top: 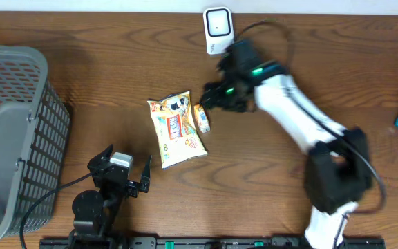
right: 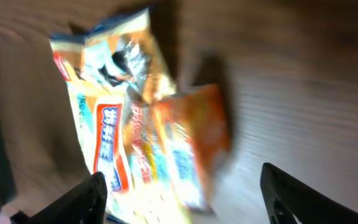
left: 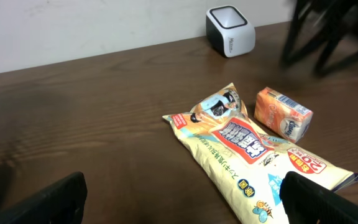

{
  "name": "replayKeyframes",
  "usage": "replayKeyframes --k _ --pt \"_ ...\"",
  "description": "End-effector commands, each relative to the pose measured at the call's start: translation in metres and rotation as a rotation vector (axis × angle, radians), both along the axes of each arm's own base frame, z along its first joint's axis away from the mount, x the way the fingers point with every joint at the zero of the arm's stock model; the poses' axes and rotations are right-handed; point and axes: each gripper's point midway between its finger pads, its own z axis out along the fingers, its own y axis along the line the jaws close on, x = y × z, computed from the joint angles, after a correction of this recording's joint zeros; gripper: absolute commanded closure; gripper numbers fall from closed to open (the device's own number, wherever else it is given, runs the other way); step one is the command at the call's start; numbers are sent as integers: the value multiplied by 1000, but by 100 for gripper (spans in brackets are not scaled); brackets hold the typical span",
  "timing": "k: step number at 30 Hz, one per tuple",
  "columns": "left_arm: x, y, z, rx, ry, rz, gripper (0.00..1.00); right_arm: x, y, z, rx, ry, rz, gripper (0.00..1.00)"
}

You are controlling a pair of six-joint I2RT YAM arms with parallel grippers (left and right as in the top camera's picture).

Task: Scan the item barcode
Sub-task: 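Move the right gripper over to the orange box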

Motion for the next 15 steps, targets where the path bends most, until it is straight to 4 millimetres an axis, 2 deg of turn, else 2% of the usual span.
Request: replayKeyframes --k 1,2,4,9,11,15 --pt "-2 -2 -12 -3 37 -14 2 -18 36 -7 125 89 50 31" --pt "-2 -2 -12 -3 37 -14 2 -20 40 -7 135 92 59 35" --pt "-2 -2 -12 -3 37 -14 2 -23 42 -2 133 87 66 30" --pt "-2 -2 -12 -3 37 -14 2 -36 37 26 127 76 73 1" --pt "-2 -2 -12 -3 37 -14 2 -41 32 38 120 86 41 1" --pt "-2 -2 -12 -3 37 -14 2 -45 11 59 57 114 -129 1"
